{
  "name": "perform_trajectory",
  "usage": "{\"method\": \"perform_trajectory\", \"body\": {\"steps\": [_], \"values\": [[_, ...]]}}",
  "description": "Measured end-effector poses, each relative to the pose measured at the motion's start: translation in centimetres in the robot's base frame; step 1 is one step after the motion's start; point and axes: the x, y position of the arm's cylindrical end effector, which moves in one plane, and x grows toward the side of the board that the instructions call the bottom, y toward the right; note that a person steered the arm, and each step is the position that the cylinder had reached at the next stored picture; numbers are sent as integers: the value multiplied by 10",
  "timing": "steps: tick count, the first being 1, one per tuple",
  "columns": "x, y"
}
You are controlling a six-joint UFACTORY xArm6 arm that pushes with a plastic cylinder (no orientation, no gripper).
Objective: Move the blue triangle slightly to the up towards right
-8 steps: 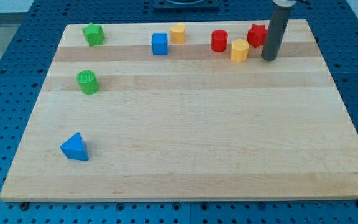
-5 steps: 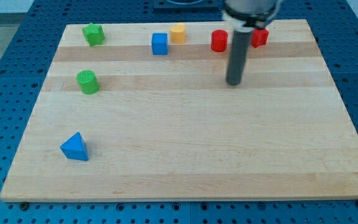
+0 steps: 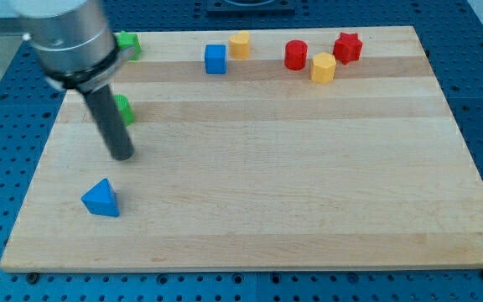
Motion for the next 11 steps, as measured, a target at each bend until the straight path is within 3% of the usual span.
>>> {"method": "perform_trajectory", "body": {"steps": [2, 3, 9, 11], "values": [[51, -60], [72, -59], [79, 113], [53, 158]]}}
